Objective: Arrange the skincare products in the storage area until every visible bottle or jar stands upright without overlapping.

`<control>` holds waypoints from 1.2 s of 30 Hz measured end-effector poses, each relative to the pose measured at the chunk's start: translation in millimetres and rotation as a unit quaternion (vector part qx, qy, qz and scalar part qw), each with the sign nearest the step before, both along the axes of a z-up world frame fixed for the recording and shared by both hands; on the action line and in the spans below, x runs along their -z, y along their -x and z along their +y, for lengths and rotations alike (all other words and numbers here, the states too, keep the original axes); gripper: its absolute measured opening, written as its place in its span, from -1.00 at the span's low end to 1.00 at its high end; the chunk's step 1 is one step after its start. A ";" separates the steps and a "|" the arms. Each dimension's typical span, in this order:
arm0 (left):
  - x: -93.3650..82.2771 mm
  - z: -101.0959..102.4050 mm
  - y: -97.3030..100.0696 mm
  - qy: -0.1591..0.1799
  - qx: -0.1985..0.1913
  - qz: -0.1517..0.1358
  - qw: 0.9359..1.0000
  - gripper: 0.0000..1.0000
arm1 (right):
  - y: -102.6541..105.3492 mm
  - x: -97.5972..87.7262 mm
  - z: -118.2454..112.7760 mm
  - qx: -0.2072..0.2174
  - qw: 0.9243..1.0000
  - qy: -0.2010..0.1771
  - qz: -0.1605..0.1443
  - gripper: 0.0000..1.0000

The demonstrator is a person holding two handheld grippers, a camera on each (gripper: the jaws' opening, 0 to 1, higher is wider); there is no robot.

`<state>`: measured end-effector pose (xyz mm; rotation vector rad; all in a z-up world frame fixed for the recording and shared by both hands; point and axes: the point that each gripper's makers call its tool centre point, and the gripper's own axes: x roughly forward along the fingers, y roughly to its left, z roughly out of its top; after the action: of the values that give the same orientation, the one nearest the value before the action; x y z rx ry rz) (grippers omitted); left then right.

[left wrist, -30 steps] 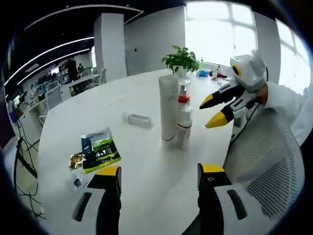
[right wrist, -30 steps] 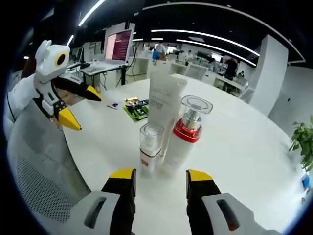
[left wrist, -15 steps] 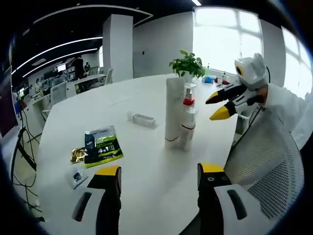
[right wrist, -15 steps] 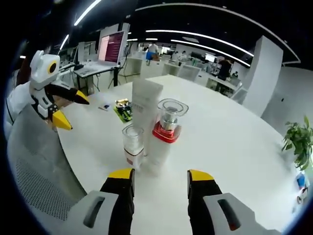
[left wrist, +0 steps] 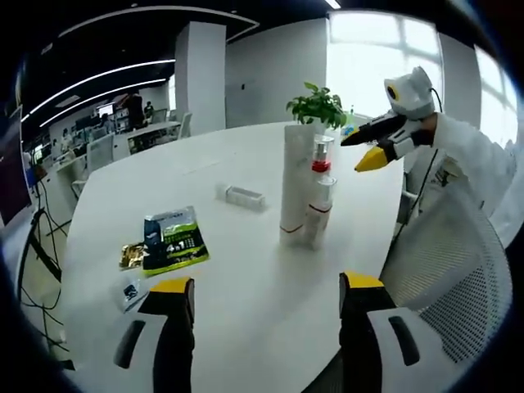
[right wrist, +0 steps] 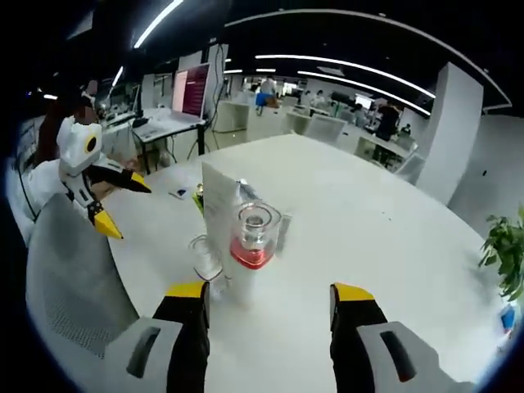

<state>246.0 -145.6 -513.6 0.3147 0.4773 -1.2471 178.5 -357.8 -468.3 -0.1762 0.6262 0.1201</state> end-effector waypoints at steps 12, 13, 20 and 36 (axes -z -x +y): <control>3.5 1.5 -3.6 -0.005 -0.010 0.001 1.000 0.45 | -22.2 -21.6 -14.3 -0.068 0.997 0.003 0.023 0.41; 4.5 2.1 -3.8 -0.008 -0.011 0.000 1.000 0.46 | -18.1 -25.5 -8.1 -0.074 0.997 -0.001 0.027 0.43; 6.9 3.8 -8.0 -0.012 -0.018 0.000 1.000 0.56 | -33.5 -46.4 -15.4 -0.097 0.995 -0.011 0.022 0.57; 6.7 6.4 -14.8 -0.006 -0.030 -0.001 1.000 0.76 | -95.7 -63.2 -8.6 -0.115 0.993 -0.017 0.011 0.76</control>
<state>260.9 -139.2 -520.3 0.3100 0.4891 -1.1855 274.2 -366.4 -405.1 -0.2133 0.6233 0.3563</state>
